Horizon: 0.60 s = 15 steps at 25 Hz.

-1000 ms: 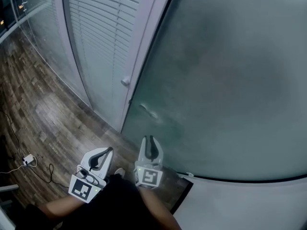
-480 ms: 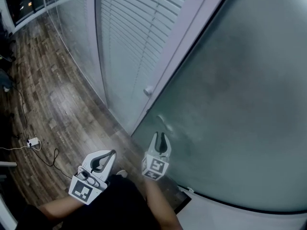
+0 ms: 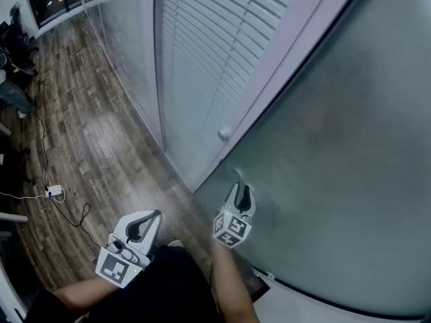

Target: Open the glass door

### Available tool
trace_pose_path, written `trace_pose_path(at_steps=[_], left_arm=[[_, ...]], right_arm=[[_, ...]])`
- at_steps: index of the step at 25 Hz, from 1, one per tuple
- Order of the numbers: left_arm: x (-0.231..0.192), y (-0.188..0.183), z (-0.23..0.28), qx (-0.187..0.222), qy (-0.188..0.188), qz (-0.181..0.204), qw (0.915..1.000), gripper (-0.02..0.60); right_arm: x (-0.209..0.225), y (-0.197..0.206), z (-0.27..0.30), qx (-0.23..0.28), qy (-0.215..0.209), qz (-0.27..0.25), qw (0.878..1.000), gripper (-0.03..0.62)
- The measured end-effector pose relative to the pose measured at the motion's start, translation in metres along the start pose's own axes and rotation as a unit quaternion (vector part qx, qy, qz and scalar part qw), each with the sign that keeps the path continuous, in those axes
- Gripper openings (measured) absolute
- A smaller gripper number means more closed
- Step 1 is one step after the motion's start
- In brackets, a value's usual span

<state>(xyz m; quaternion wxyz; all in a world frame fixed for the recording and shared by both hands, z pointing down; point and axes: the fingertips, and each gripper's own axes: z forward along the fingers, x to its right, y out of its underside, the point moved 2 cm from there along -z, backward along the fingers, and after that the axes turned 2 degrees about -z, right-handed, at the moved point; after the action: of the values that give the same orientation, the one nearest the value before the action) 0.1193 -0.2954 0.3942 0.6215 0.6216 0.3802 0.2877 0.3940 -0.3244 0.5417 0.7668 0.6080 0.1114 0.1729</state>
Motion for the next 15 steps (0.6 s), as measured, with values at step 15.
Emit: trace_pose_path(at_steps=[15], left_arm=[[-0.016,0.013,-0.007,0.016,-0.040,0.005,0.9991,0.000]], right_arm=[[0.002,0.019,0.019,0.003,0.052,-0.005,0.999,0.125]])
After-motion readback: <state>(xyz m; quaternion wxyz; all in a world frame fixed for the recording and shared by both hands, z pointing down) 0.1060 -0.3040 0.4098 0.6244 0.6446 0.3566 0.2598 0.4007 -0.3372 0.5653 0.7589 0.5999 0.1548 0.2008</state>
